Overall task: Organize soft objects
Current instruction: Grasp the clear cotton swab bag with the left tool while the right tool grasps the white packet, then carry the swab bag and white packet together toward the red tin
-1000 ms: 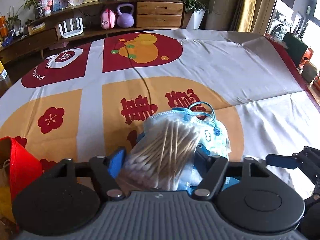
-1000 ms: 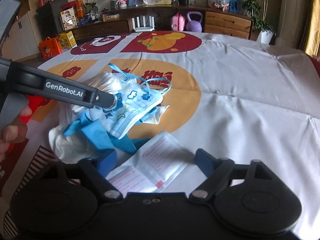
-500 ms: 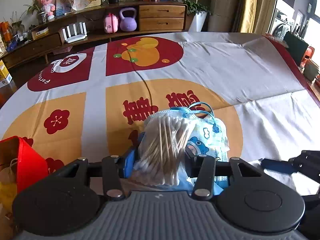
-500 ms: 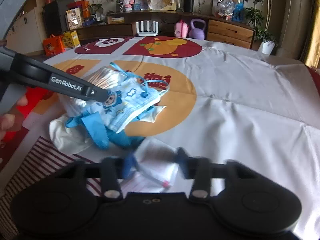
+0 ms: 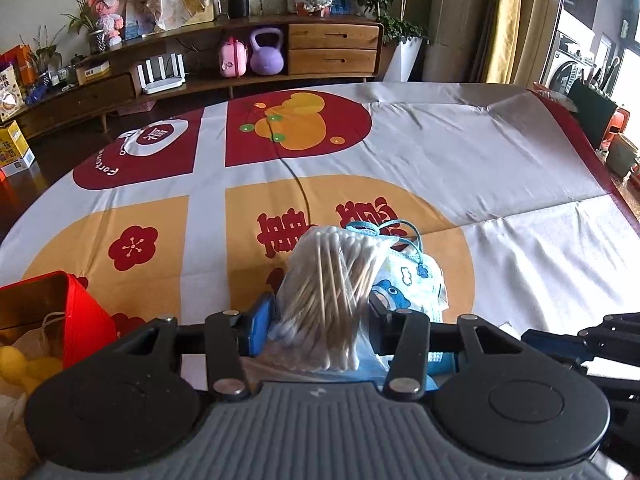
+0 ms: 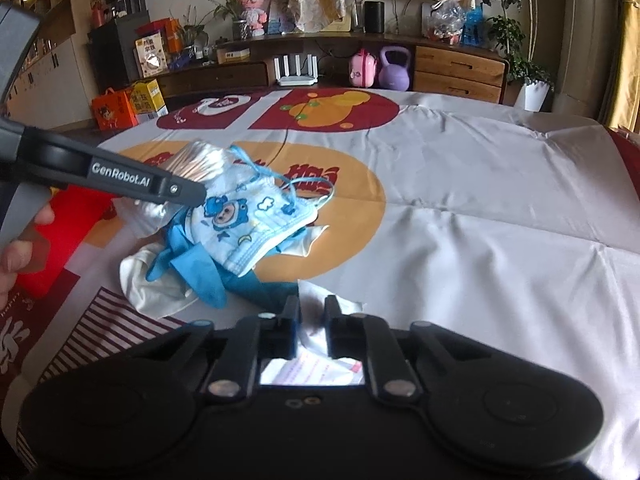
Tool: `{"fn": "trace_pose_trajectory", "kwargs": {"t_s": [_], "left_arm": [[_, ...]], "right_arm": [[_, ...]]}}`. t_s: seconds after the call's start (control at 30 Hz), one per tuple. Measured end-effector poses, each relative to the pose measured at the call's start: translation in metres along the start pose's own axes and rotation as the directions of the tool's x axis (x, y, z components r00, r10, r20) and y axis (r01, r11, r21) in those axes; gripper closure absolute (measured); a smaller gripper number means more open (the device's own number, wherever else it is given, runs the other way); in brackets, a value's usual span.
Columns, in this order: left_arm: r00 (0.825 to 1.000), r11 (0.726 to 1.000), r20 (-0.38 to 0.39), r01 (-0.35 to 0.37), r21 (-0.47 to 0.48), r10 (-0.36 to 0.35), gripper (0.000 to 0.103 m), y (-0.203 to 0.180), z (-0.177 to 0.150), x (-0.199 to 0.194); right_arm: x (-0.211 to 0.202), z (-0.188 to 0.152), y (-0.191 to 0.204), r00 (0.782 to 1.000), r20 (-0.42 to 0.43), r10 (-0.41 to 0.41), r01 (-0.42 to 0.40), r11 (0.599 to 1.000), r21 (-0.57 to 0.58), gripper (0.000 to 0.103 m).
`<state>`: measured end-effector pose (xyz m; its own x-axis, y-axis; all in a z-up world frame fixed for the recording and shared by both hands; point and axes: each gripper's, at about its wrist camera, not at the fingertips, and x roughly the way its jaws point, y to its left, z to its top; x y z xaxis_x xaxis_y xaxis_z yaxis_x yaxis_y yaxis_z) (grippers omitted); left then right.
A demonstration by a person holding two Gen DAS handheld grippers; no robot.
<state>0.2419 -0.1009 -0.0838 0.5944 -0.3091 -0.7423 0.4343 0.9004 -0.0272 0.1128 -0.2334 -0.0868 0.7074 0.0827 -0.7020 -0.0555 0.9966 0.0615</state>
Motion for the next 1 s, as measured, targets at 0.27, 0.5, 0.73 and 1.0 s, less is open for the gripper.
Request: {"fn": "trace_pose_trajectory", "kwargs": {"t_s": [0.27,0.5,0.73,1.0], "left_arm": [[1.000,1.000,0.010,-0.008,-0.007,0.008,0.057,-0.002,-0.003,-0.019],[1.000,1.000,0.018,-0.010,-0.023,0.011,0.058,-0.001,-0.007,-0.041],[1.000,0.999,0.011,-0.011,-0.045,0.012,0.057,0.001,-0.014,-0.069],[1.000,0.997,0.012,-0.017,-0.074,0.018,0.057,0.012,-0.025,-0.102]], "right_arm": [[-0.015,0.003,-0.014,1.000,0.020,-0.025,0.024,0.999,0.048,0.101],[-0.029,0.005,-0.029,1.000,0.025,-0.018,0.015,0.993,0.113,0.102],[-0.053,0.013,-0.024,0.999,0.051,0.018,-0.025,0.990,0.142,0.102],[-0.075,0.030,0.001,0.992,0.088,0.086,-0.098,0.985,0.143,0.102]]}}
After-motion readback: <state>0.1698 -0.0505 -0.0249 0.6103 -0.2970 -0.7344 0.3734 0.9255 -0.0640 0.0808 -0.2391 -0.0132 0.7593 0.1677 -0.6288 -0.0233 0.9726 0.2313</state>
